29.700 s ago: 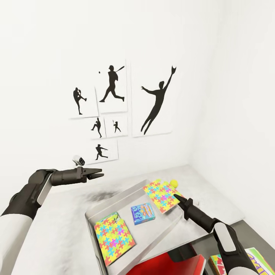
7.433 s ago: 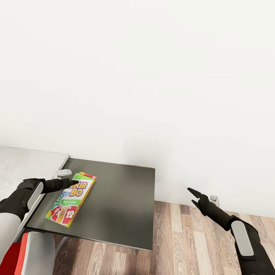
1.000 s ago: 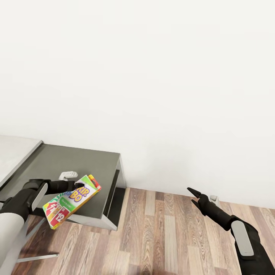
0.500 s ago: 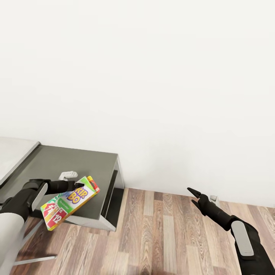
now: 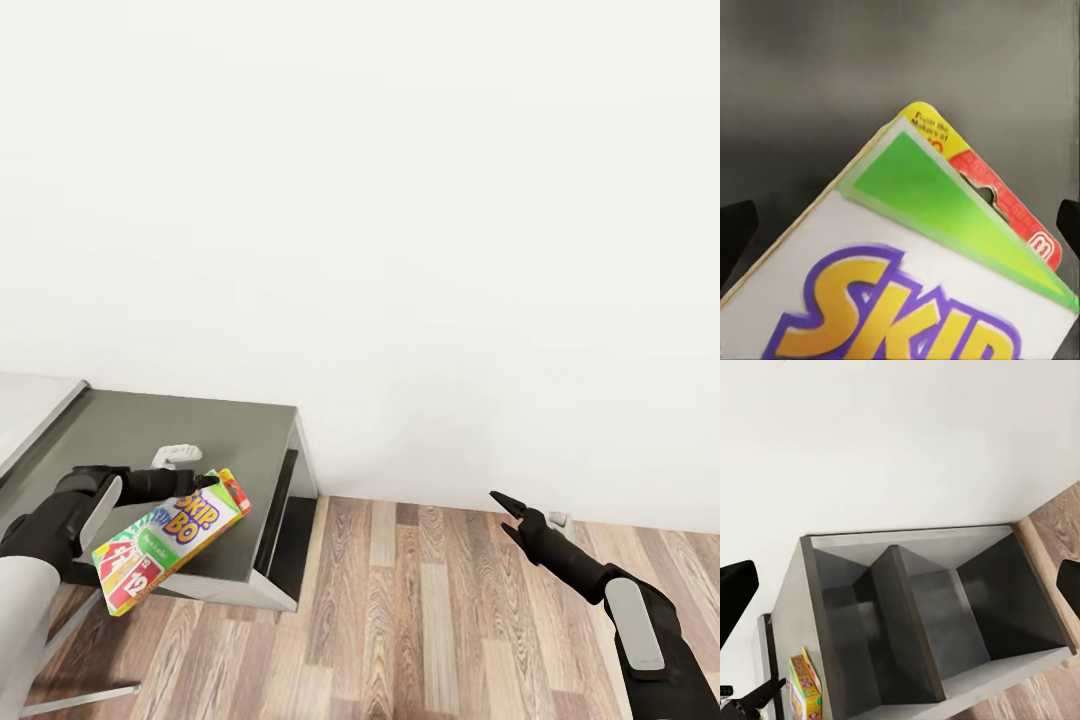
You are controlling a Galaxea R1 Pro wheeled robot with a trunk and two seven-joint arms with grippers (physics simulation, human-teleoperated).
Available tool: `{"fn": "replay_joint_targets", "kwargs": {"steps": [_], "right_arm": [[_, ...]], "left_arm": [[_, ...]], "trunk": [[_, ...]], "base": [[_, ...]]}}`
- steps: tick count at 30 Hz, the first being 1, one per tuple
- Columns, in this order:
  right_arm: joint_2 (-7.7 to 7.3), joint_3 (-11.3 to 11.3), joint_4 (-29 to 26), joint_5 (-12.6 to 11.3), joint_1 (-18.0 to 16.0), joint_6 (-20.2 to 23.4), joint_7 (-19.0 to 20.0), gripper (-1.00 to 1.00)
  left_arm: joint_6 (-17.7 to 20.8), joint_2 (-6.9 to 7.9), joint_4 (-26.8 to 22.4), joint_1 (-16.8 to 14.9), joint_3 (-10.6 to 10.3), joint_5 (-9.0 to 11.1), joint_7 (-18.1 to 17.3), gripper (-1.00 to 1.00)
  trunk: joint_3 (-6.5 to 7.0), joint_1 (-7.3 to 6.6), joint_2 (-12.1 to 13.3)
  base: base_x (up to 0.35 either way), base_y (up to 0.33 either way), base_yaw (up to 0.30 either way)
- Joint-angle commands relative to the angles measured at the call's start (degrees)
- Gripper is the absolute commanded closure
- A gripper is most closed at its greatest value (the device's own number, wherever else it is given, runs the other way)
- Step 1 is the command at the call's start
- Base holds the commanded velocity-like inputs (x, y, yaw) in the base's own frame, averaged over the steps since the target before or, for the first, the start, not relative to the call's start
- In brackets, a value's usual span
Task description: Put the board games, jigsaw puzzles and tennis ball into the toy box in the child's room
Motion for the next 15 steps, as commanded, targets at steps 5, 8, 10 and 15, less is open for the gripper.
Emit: {"fn": "replay_joint_targets", "kwargs": {"steps": [5, 8, 10, 15], "right_arm": [[0.02, -0.2, 0.0, 0.0, 0.0, 0.4, 0.2, -1.00], [0.02, -0.2, 0.0, 0.0, 0.0, 0.4, 0.2, -1.00], [0.02, -0.2, 0.0, 0.0, 0.0, 0.4, 0.2, -1.00], [0.02, -0.1, 0.0, 0.0, -0.1, 0.4, 0.2, -1.00]], "left_arm": [[0.8, 0.13, -2.6, 0.0, 0.4, 0.9, 0.1, -1.00], [1.2, 0.14, -3.7, 0.0, 2.1, 1.1, -0.1, -1.00], [1.9, 0.15, -4.4, 0.0, 4.7, 1.1, -0.9, -1.00], [4.8, 0.33, -6.5, 0.0, 9.2, 0.9, -6.2, -1.00]], "trunk": [[-0.09, 0.03, -0.1], [-0.09, 0.03, -0.1], [-0.09, 0.03, -0.1], [-0.09, 0.03, -0.1]], "base": [[0.000, 0.000, -0.002], [0.000, 0.000, 0.000], [0.000, 0.000, 0.000], [0.000, 0.000, 0.000]]}}
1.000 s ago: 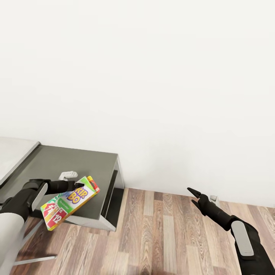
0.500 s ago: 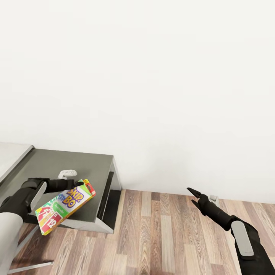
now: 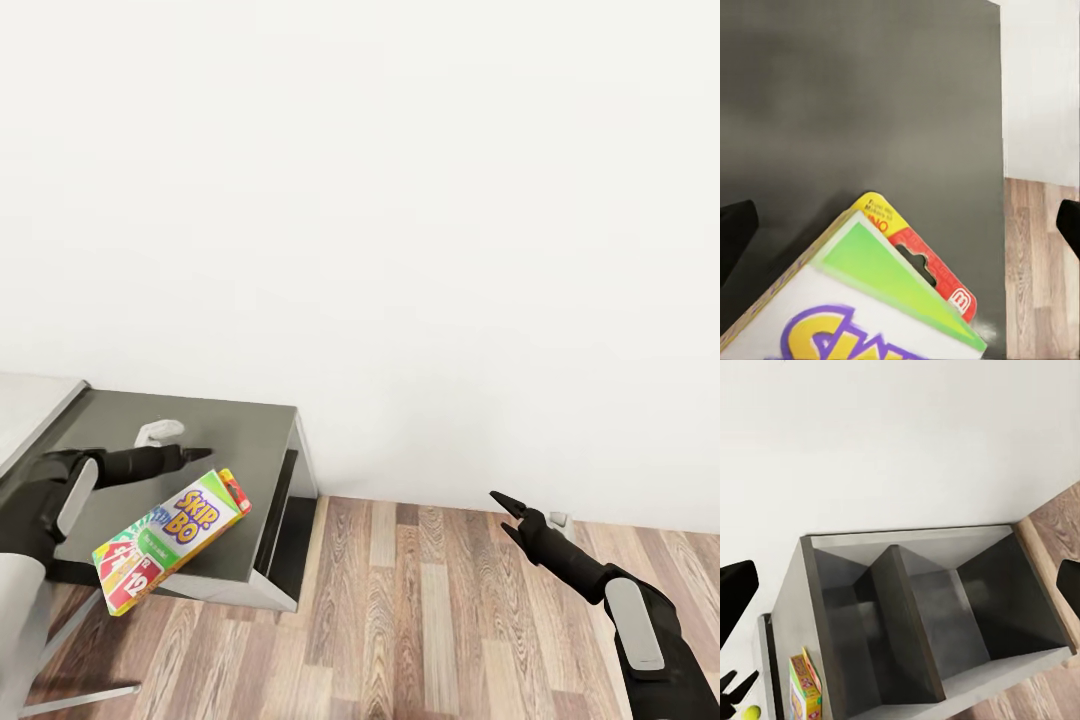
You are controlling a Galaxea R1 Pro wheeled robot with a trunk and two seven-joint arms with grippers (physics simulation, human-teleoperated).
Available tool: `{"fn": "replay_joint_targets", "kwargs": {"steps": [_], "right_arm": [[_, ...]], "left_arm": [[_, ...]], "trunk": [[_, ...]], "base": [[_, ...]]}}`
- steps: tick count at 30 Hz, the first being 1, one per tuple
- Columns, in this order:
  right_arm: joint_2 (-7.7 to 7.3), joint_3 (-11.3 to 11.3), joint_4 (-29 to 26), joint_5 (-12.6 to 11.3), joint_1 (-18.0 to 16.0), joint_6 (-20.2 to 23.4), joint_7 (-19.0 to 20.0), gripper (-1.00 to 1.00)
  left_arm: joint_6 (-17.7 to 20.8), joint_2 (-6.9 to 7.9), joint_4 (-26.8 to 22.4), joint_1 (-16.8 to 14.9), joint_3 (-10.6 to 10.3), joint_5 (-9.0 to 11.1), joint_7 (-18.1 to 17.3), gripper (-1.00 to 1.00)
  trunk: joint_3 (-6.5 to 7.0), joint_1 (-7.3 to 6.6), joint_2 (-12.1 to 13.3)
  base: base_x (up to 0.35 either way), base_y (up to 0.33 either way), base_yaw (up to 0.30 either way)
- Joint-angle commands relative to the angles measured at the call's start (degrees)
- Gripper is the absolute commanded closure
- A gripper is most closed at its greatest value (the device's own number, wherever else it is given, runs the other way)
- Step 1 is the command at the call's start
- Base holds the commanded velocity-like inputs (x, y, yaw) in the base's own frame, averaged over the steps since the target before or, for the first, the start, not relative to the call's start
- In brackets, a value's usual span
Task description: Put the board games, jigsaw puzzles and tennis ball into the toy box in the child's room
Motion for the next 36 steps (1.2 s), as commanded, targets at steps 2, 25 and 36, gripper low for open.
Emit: {"fn": "replay_joint_targets", "kwargs": {"steps": [2, 25, 36], "right_arm": [[0.02, -0.1, 0.0, 0.0, 0.0, 0.4, 0.1, -1.00], [0.01, 5.0, -1.6, -0.3, -0.1, -0.9, 0.0, -1.00], [0.02, 5.1, -2.5, 0.0, 0.0, -1.6, 0.2, -1.00]], "left_arm": [[1.2, 0.10, -1.3, 0.1, 0.7, -0.1, -2.4, -1.00], [3.1, 2.45, -6.1, 0.6, 0.8, -0.3, -21.7, -1.00], [3.1, 2.45, -6.1, 0.6, 0.8, -0.3, -24.3, -1.00]], "trunk": [[-0.09, 0.03, -0.1], [-0.09, 0.03, -0.1], [-0.09, 0.03, -0.1]], "base": [[0.000, 0.000, 0.000], [-0.140, 0.000, 0.000], [-0.012, 0.045, 0.000]]}}
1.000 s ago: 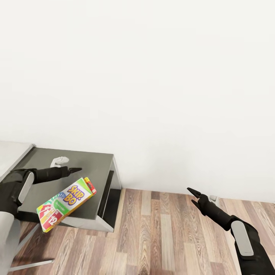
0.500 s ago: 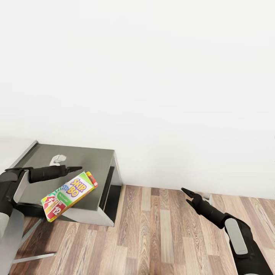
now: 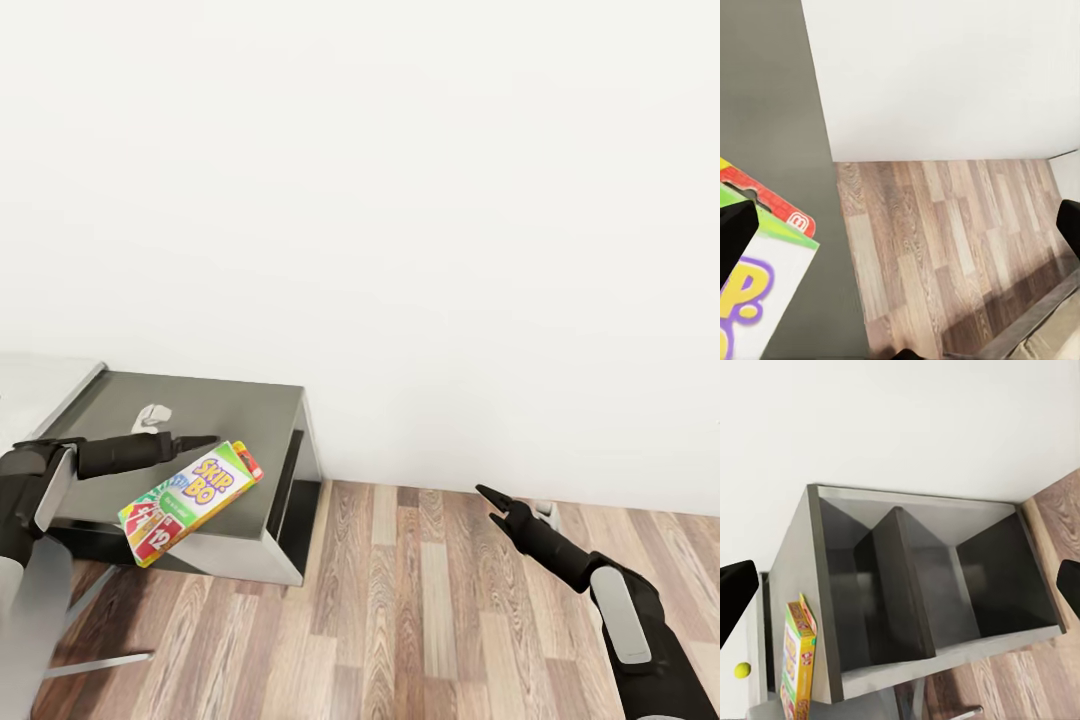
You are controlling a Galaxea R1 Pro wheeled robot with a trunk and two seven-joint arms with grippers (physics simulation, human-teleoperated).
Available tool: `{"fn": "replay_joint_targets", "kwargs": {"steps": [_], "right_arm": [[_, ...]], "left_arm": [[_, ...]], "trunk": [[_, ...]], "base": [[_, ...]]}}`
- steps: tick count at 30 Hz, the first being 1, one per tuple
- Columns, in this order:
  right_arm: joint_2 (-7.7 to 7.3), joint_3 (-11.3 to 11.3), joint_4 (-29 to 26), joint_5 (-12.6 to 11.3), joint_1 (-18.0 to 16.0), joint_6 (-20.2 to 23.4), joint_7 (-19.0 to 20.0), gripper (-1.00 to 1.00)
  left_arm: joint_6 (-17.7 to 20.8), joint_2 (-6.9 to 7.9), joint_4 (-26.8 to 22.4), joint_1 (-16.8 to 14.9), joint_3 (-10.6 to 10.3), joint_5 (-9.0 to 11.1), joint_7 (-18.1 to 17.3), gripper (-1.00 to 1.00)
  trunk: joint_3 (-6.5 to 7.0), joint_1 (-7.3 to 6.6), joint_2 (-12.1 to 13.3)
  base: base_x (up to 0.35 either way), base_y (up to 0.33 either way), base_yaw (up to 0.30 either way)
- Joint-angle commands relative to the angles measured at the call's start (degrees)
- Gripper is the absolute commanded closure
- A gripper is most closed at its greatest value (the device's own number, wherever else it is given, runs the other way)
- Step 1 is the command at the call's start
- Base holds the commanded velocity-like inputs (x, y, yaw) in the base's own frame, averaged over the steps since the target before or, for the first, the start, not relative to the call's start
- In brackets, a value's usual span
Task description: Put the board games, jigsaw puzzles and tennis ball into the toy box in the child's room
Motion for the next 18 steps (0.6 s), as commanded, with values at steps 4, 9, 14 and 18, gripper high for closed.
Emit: {"fn": "replay_joint_targets", "kwargs": {"steps": [4, 9, 14, 18], "right_arm": [[0.02, -0.1, 0.0, 0.0, 0.0, -0.2, 0.2, -1.00], [0.02, -0.1, 0.0, 0.0, 0.0, -0.3, 0.2, -1.00], [0.02, -0.1, 0.0, 0.0, 0.0, -0.3, 0.2, -1.00], [0.02, -0.1, 0.0, 0.0, -0.1, -0.4, 0.2, -1.00]], "left_arm": [[0.4, 0.02, 0.0, 0.0, 0.0, 0.2, -0.1, -1.00], [0.4, 0.02, 0.0, 0.0, 0.0, 0.2, -0.1, -1.00], [0.3, 0.02, -0.1, 0.0, 0.0, 0.2, -0.1, -1.00], [0.3, 0.02, -0.1, 0.0, -0.1, 0.2, -0.1, -1.00]], "trunk": [[-0.07, 0.03, -0.1], [0.20, 0.03, -0.1], [0.63, 0.03, -0.1], [0.99, 0.03, -0.1]], "base": [[0.000, 0.191, 0.000], [0.032, 0.177, 0.000], [0.020, 0.041, 0.000], [0.003, 0.006, 0.000]]}}
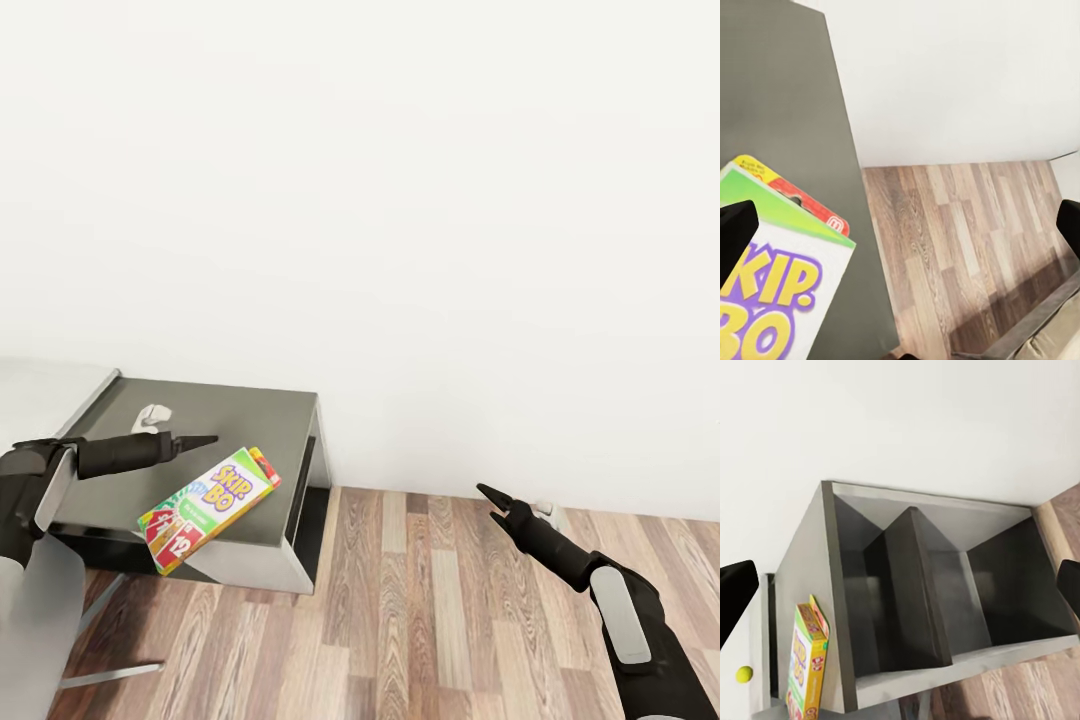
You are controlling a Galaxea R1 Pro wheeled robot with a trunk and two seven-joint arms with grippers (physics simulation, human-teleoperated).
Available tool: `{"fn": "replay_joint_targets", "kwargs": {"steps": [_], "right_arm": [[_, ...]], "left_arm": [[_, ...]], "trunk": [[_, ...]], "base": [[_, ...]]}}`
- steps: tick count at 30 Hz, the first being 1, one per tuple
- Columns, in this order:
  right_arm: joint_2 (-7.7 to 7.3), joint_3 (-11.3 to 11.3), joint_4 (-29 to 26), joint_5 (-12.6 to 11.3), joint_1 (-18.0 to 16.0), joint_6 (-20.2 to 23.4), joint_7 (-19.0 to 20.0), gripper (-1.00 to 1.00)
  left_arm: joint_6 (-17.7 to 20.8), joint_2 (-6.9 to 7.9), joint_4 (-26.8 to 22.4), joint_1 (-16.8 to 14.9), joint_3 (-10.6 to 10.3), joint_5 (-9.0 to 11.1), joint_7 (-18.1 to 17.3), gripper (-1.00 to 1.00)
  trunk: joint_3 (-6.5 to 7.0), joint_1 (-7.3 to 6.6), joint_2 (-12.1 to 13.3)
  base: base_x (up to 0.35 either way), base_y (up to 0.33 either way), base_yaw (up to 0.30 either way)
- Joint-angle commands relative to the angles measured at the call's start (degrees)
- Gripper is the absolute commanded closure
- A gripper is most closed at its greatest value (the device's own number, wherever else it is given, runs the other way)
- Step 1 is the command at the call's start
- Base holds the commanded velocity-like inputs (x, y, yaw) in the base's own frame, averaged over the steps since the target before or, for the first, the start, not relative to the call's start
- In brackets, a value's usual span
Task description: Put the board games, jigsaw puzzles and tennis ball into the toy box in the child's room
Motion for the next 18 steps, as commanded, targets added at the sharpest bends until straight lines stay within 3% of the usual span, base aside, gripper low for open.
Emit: {"fn": "replay_joint_targets", "kwargs": {"steps": [1, 18], "right_arm": [[0.02, -0.1, 0.0, -0.1, 0.0, 0.4, 0.1, -1.00], [0.02, -0.1, 0.0, -0.1, 0.0, 0.3, 0.1, -1.00]], "left_arm": [[0.4, 0.01, 0.0, 0.0, 0.0, 0.2, -0.1, -1.00], [0.3, 0.01, -0.3, 0.0, 0.0, 0.1, -2.8, -1.00]], "trunk": [[0.00, 0.03, -0.1], [1.58, 0.03, -0.1]], "base": [[0.001, 0.002, 0.000], [0.000, 0.000, 0.000]]}}
